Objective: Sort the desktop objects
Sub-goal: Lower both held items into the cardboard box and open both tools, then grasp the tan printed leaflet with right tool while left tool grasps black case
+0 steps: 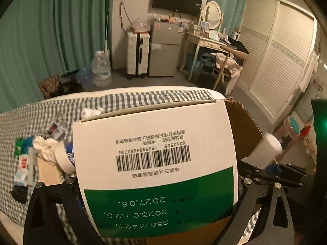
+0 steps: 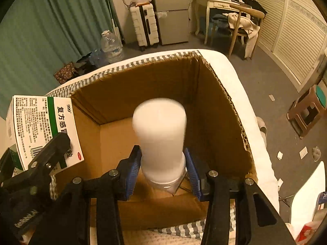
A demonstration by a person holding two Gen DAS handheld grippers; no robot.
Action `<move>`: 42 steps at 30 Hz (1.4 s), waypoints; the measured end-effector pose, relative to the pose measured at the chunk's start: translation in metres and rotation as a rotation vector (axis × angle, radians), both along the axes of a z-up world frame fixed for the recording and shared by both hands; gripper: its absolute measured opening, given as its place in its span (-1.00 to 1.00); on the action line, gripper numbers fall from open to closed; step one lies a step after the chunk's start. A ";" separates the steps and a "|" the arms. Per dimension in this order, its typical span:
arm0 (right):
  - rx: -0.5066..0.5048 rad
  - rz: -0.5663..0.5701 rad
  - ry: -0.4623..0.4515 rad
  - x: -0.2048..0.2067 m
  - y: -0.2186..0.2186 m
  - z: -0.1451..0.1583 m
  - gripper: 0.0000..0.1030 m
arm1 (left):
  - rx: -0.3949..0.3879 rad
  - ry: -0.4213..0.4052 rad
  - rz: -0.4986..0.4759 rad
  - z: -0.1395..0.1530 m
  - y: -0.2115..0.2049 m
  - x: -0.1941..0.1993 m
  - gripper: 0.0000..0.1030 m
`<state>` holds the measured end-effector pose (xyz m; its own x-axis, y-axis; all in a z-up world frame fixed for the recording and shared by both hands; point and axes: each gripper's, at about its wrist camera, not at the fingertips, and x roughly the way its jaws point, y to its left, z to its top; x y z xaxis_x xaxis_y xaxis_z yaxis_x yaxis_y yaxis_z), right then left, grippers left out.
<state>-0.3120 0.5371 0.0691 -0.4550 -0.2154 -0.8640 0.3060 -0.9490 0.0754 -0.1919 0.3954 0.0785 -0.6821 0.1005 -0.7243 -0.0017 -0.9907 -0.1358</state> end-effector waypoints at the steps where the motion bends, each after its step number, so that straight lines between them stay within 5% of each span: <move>1: -0.005 -0.004 0.006 0.001 0.004 0.000 -0.16 | -0.010 0.009 0.004 0.000 0.000 0.000 1.00; 5: -0.068 -0.066 0.029 0.000 0.023 0.005 0.43 | 0.011 0.013 0.025 0.000 -0.006 0.003 1.00; 11: -0.107 -0.086 0.082 0.004 0.028 0.029 0.43 | 0.070 -0.021 0.013 0.011 -0.010 0.008 1.00; 19: -0.131 -0.104 0.103 0.016 0.031 0.041 0.45 | -0.009 0.054 -0.032 0.033 0.012 0.020 1.00; 26: -0.173 -0.075 0.095 0.020 0.026 0.041 0.45 | 0.009 0.040 0.028 0.035 -0.016 0.013 1.00; 34: -0.168 0.004 0.109 0.037 -0.002 0.047 0.45 | -0.068 0.088 0.178 0.038 -0.119 0.021 1.00; 42: -0.104 0.098 0.144 0.063 -0.046 0.042 0.45 | -0.010 -0.097 0.513 -0.050 -0.315 0.062 1.00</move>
